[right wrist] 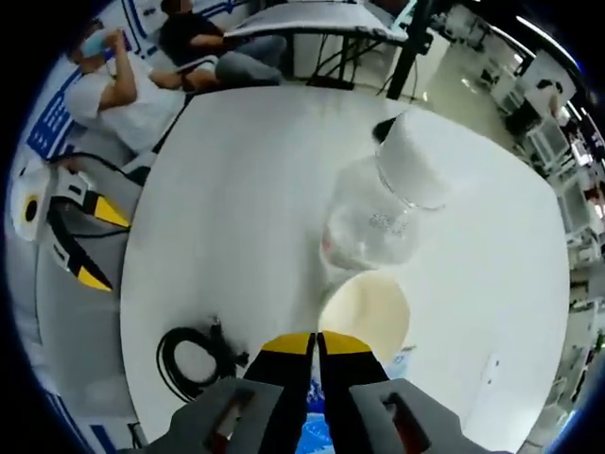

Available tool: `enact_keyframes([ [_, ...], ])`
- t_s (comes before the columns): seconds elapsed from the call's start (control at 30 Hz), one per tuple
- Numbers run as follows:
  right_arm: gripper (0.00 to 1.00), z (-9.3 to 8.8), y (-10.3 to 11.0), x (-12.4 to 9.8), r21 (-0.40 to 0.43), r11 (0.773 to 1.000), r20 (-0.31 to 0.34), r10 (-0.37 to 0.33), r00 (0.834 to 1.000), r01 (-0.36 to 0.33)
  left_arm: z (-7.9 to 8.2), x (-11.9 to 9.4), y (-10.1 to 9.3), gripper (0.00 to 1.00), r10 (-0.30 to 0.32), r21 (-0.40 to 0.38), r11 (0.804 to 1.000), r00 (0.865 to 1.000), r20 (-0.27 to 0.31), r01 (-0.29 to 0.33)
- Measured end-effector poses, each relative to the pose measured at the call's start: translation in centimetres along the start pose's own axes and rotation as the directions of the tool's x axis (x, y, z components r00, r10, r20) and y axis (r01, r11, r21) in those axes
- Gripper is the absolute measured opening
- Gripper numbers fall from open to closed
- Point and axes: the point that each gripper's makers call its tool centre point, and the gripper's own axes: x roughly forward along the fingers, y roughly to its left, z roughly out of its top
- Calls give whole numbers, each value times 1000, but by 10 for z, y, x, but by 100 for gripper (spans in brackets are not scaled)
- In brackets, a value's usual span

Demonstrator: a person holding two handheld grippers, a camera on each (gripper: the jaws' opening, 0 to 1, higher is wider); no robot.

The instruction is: Arrange the tabletop items into an orderly group along one side of the table until the central work area is clear of visible clutter.

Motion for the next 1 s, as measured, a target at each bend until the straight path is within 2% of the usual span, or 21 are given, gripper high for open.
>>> enact_keyframes([
  [0.17,0,1,-3,1,28,999,12,-16,1000,16,-1,0,-1,44,-3,1,1000,1000,-4,3],
  [0.5,0,7,-7,1,29,999,30,-40,999,39,-2,1,-1,43,-5,3,1000,1000,-13,5],
  [0.8,9,7,-1,-4,17,999,41,-40,998,39,-3,1,-2,43,-8,4,1000,1000,-18,8],
  [1.0,19,8,-1,-11,7,997,66,-73,995,72,-2,1,-4,44,-11,7,1000,1000,-18,12],
])
